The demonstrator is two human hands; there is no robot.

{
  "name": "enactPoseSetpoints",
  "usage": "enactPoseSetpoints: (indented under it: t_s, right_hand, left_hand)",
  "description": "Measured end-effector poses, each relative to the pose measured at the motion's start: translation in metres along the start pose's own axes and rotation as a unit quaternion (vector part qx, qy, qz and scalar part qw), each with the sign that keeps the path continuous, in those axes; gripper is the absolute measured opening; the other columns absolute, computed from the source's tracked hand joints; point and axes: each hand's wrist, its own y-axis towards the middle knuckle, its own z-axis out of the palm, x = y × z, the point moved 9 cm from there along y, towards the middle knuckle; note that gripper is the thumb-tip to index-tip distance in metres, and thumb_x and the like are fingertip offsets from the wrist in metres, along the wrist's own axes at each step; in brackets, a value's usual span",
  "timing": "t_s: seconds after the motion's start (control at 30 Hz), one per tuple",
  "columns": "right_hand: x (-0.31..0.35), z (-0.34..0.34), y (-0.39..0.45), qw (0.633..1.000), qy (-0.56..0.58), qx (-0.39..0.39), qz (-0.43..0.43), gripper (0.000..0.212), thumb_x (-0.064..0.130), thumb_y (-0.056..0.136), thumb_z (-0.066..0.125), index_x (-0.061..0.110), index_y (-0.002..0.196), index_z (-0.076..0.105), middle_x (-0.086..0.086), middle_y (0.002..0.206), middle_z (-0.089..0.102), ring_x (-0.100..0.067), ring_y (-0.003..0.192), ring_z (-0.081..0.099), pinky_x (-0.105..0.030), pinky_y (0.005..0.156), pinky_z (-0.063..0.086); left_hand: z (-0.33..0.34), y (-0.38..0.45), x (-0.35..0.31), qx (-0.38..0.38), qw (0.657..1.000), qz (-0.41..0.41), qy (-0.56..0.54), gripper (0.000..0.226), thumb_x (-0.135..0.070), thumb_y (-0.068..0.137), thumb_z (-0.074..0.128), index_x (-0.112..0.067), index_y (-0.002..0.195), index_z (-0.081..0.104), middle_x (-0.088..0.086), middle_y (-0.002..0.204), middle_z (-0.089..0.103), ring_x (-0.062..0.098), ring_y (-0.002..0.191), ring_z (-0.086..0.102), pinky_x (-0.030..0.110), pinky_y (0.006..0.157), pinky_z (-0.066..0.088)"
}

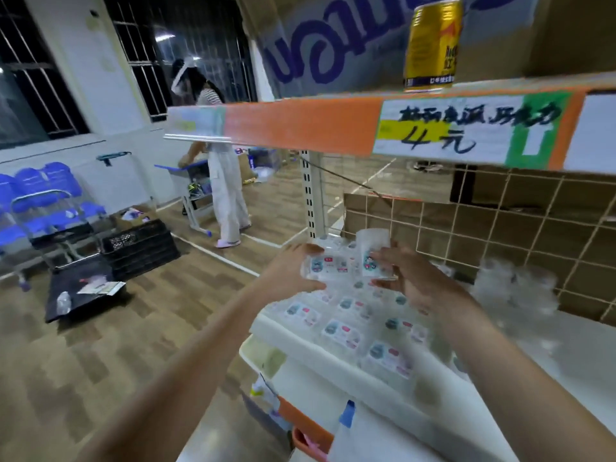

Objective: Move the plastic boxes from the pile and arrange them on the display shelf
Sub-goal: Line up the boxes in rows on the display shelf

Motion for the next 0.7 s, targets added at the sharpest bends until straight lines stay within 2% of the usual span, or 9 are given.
enactPoseSetpoints:
  t_s: [0.13, 0.27, 0.33, 0.5, 0.63, 0.7]
  right_hand:
    - [-0.005, 0.008, 0.023, 0.999, 0.0, -0.053, 0.002, 0.039, 0.008, 0.087, 0.062, 0.016, 0.121, 0.045, -0.002, 0.087, 0.059, -0.013, 0.074, 0.057, -0.032, 0.063, 0.052]
    - [-0.014, 0.007, 0.038, 0.996, 0.022, -0.089, 0.007, 0.031, 0.005, 0.087, 0.061, 0.017, 0.112, 0.046, -0.005, 0.091, 0.06, -0.018, 0.077, 0.06, -0.027, 0.05, 0.054]
    - [-0.019, 0.003, 0.041, 0.993, 0.025, -0.114, 0.01, 0.026, 0.006, 0.088, 0.06, 0.018, 0.105, 0.046, -0.003, 0.092, 0.058, -0.017, 0.078, 0.06, -0.026, 0.049, 0.054]
    - [-0.034, -0.013, 0.043, 0.988, 0.011, -0.151, 0.026, 0.037, 0.007, 0.088, 0.062, 0.016, 0.119, 0.044, -0.004, 0.098, 0.057, -0.017, 0.084, 0.06, -0.03, 0.056, 0.054]
    - [-0.038, -0.025, 0.043, 0.984, 0.0, -0.177, 0.026, 0.032, 0.009, 0.085, 0.065, 0.023, 0.107, 0.048, -0.007, 0.105, 0.058, -0.025, 0.092, 0.062, -0.033, 0.058, 0.053]
    - [-0.04, -0.028, 0.043, 0.983, 0.006, -0.183, 0.028, 0.039, 0.011, 0.084, 0.067, 0.02, 0.116, 0.045, -0.01, 0.114, 0.057, -0.029, 0.1, 0.062, -0.034, 0.059, 0.053]
  left_hand:
    - [0.002, 0.04, 0.034, 0.037, 0.999, 0.034, 0.003, 0.067, -0.033, 0.076, 0.078, -0.016, 0.134, 0.048, 0.005, 0.138, 0.047, 0.023, 0.127, 0.04, 0.021, 0.098, 0.027]
    - [0.012, 0.076, 0.059, 0.076, 0.996, 0.05, 0.002, 0.067, -0.026, 0.075, 0.079, -0.012, 0.133, 0.047, 0.011, 0.133, 0.043, 0.027, 0.123, 0.043, 0.031, 0.101, 0.036]
    - [0.015, 0.095, 0.065, 0.081, 0.995, 0.059, 0.028, 0.067, -0.026, 0.075, 0.078, -0.015, 0.133, 0.047, 0.011, 0.133, 0.038, 0.026, 0.119, 0.046, 0.032, 0.099, 0.038]
    - [0.025, 0.131, 0.066, 0.085, 0.988, 0.103, 0.072, 0.065, -0.022, 0.077, 0.075, -0.007, 0.134, 0.046, 0.014, 0.131, 0.04, 0.026, 0.119, 0.046, 0.02, 0.093, 0.033]
    - [0.045, 0.156, 0.063, 0.115, 0.982, 0.118, 0.098, 0.071, -0.025, 0.078, 0.074, -0.008, 0.139, 0.042, 0.013, 0.133, 0.039, 0.028, 0.121, 0.044, 0.03, 0.099, 0.037]
    - [0.051, 0.165, 0.061, 0.117, 0.977, 0.13, 0.125, 0.072, -0.028, 0.079, 0.072, -0.01, 0.14, 0.04, 0.012, 0.134, 0.04, 0.028, 0.122, 0.043, 0.033, 0.1, 0.038]
